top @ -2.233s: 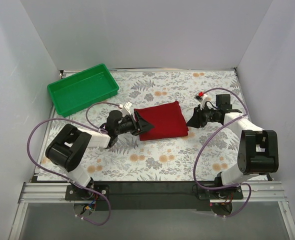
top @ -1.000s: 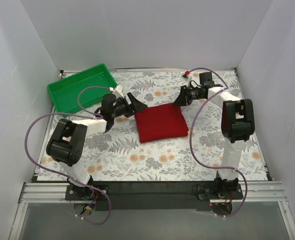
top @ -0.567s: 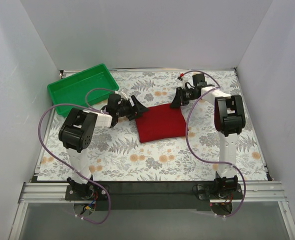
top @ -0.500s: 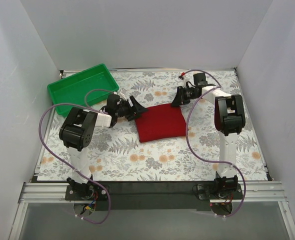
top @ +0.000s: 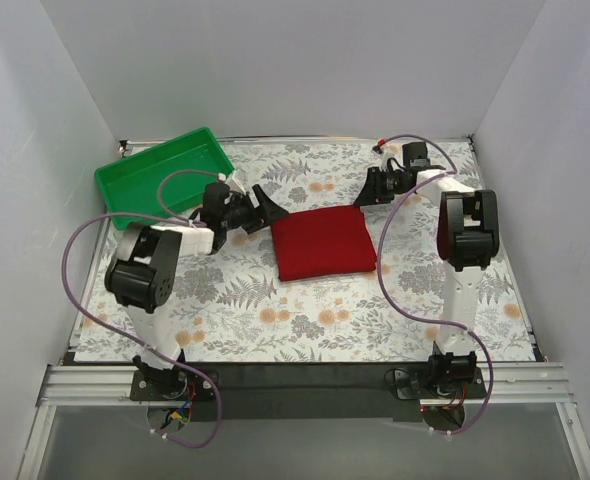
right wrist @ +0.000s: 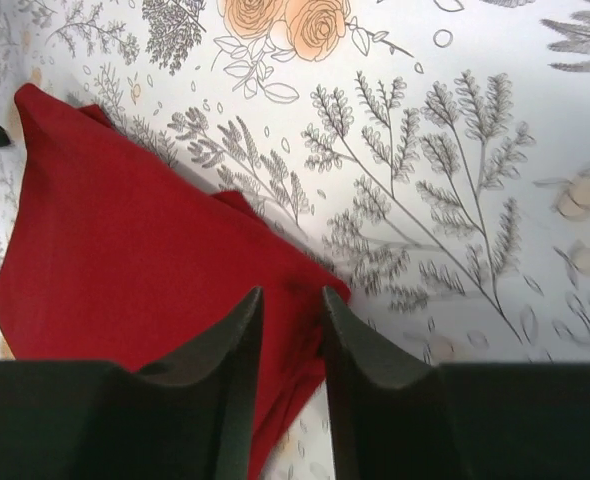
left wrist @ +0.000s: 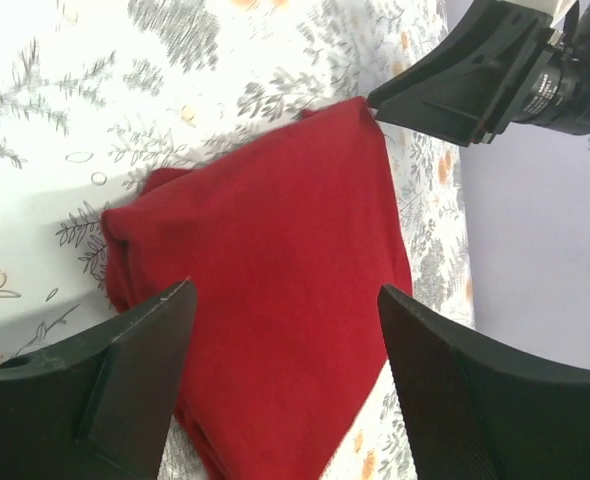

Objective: Fold and stack the t-shirts
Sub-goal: Neatly place the folded tshirt to the corner

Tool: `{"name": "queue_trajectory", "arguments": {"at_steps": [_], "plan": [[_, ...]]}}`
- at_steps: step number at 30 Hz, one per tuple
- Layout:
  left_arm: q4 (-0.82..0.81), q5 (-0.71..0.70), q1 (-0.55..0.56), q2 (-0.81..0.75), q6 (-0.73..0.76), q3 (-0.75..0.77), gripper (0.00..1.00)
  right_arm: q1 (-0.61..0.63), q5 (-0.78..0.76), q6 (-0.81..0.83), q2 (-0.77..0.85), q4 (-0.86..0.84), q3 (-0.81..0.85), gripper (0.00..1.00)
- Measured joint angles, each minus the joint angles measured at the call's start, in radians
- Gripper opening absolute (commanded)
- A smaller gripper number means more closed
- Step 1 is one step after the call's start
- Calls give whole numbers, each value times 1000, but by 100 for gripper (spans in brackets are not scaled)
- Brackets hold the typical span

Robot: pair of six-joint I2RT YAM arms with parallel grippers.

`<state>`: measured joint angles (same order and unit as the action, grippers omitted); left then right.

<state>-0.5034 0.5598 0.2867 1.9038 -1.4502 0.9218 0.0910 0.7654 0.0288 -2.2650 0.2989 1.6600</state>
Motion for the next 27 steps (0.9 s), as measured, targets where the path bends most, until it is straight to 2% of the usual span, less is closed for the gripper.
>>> {"name": "queue_trajectory", "arguments": {"at_steps": [5, 9, 10, 13, 20, 27], "plan": [[128, -93, -3, -255, 124, -6, 71, -27, -64, 105, 181, 24, -100, 47], [201, -183, -6, -505, 211, -55, 73, -42, -98, 167, 349, 26, -206, 74], [222, -204, -8, -564, 226, -76, 73, -42, -103, 179, 380, 23, -240, 77], [290, -254, -11, -739, 261, -160, 75, -39, -105, 211, 428, 21, -334, 77], [459, -324, -16, -1071, 287, -351, 80, -27, -108, 227, 385, 74, -467, 73], [549, -343, -16, -1196, 296, -375, 80, 5, -87, 229, 377, 81, -482, 71]]}}
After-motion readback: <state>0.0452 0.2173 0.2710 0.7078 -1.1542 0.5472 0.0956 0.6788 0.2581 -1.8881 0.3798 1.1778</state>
